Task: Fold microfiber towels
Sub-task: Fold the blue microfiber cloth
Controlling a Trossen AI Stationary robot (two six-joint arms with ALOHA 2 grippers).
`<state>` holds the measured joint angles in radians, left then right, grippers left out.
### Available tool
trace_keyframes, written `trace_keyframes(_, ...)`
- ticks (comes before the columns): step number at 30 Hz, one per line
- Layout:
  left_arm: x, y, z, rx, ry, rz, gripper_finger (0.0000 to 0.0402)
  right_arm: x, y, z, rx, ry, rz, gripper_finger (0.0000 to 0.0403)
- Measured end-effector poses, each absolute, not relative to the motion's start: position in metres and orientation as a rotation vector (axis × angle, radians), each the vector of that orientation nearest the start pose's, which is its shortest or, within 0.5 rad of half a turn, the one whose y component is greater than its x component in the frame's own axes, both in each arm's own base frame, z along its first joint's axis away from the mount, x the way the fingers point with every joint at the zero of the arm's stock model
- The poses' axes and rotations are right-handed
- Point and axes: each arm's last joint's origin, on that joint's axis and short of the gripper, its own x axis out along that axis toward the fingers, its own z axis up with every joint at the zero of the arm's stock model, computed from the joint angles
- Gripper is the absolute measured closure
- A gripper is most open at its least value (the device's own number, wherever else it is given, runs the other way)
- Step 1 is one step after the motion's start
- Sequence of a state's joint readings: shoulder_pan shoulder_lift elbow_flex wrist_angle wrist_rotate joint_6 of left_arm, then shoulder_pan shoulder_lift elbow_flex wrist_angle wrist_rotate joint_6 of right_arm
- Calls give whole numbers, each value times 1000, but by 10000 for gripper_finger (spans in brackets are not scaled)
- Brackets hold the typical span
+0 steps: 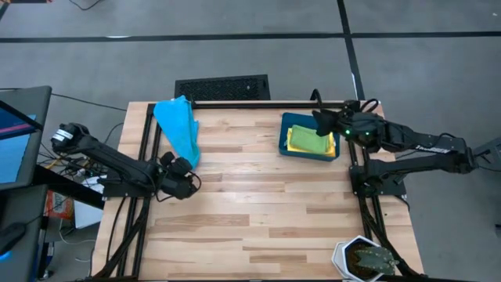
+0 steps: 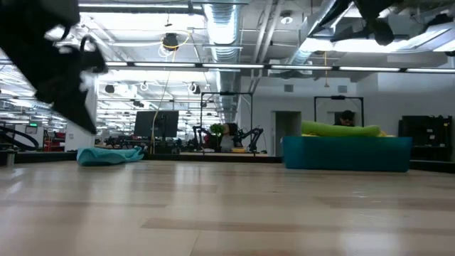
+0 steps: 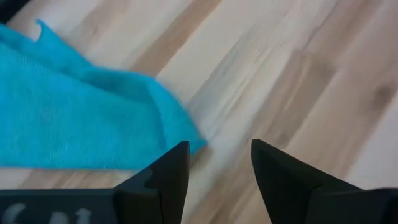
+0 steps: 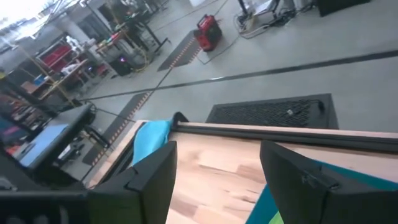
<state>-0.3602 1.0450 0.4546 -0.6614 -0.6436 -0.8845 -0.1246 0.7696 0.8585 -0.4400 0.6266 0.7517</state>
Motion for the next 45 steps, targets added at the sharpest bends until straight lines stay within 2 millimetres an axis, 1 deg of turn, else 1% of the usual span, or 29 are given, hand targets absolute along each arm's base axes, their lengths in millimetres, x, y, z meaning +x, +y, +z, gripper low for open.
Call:
trace_keyframes(5,146,-30,134,-158,918,750,235,153,-30,337,619,63,-795,148)
trace_keyframes(9,148,-21,116,-216,991,795,242,154,-24,338,633,71,-743,148)
trace_keyframes(11,151,-18,111,-253,1010,824,263,155,-20,338,637,81,-712,148)
trace_keyframes(12,152,-17,109,-266,1019,833,281,155,-19,338,645,82,-700,148)
trace_keyframes(16,163,-14,105,-270,998,817,378,156,-12,338,669,83,-663,148)
trace_keyframes(17,164,-14,105,-274,996,816,388,156,-11,338,675,83,-655,148)
trace_keyframes(20,172,-14,112,-328,991,818,397,156,-6,338,673,93,-624,148)
trace_keyframes(22,179,-16,121,-380,996,784,399,157,-2,338,670,103,-603,148)
trace_keyframes(25,198,-24,147,-461,952,692,400,161,2,336,650,128,-582,148)
trace_keyframes(27,207,-30,162,-474,925,655,401,164,5,333,629,155,-573,148)
trace_keyframes(30,225,-44,192,-518,836,574,401,170,9,329,613,188,-567,148)
trace_keyframes(34,240,-71,233,-552,756,419,401,186,18,321,592,228,-544,148)
trace_keyframes(37,244,-93,266,-582,688,308,401,204,27,314,540,275,-447,148)
trace_keyframes(40,244,-110,292,-611,619,251,401,226,39,305,459,320,-319,148)
trace_keyframes(42,242,-118,306,-620,590,212,401,241,47,298,413,331,-254,148)
trace_keyframes(45,239,-127,316,-629,573,176,401,263,59,283,324,352,-146,148)
